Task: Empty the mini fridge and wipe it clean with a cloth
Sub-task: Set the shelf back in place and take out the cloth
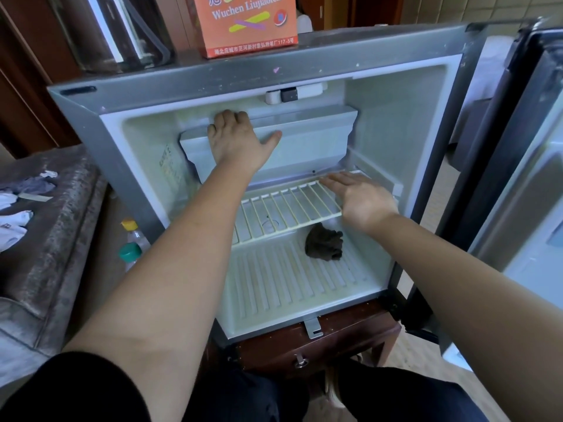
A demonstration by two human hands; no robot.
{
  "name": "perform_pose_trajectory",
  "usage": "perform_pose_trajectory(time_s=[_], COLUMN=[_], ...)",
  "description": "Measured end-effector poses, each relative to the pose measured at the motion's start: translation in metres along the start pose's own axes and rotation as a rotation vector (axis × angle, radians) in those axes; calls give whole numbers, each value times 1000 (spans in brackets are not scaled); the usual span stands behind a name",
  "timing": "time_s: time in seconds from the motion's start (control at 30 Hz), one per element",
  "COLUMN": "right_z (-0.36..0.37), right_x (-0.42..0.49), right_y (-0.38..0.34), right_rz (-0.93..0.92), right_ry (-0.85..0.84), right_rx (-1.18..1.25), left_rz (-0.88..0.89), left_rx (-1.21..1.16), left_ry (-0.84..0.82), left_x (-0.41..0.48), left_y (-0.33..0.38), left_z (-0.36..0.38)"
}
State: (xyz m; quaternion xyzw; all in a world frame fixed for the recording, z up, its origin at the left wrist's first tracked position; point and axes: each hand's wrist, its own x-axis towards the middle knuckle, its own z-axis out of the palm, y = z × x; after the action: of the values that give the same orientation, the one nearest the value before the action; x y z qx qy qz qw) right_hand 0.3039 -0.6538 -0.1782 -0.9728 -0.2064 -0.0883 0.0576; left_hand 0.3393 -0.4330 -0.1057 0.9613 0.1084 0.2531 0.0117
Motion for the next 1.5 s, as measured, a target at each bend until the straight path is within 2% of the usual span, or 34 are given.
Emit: perform_pose_trajectory(time_s=[0.2, 0.27, 0.33, 0.37, 0.43, 0.5, 0.57, 0.67, 0.77, 0.93, 1.17, 1.5], right_z=[-14, -20, -28, -31, -36, -42, -49, -62, -62, -55, -43, -50], right_x=[-4, -8, -10, -8, 3, 25, 49, 83, 109, 131, 139, 138], right_y=[4, 6, 2, -2, -13, -24, -35, -55, -65, -60, -63, -67], right_rz=[-96, -118, -115, -102, -112, -149, -154, -126, -87, -55, -51, -33], right_ry=[-164, -270, -314, -271, -26, 195, 260, 267, 203, 247, 388, 325], right_rx=[21, 32, 180, 320, 446, 320, 239, 193, 122, 112, 45, 55], left_rz=[142, 113, 59, 47, 32, 35, 29, 13, 8, 45, 74, 100], left_rx=[-166, -165, -153, -131, -79, -47, -15, -20, -37, -57, -85, -100], left_ry=[-51, -132, -170, -172, -146, -104, -93, -66, -46, -46, 52, 123], left_x=[-97, -132, -143, -141, -138, -138, -139, -138, -136, -132, -116, -114], left_y=[-23, -31, -32, -31, -26, -24, -24, -24, -25, -28, -33, -35], left_z=[-2, 4, 10, 12, 12, 13, 14, 15, 20, 21, 32, 37])
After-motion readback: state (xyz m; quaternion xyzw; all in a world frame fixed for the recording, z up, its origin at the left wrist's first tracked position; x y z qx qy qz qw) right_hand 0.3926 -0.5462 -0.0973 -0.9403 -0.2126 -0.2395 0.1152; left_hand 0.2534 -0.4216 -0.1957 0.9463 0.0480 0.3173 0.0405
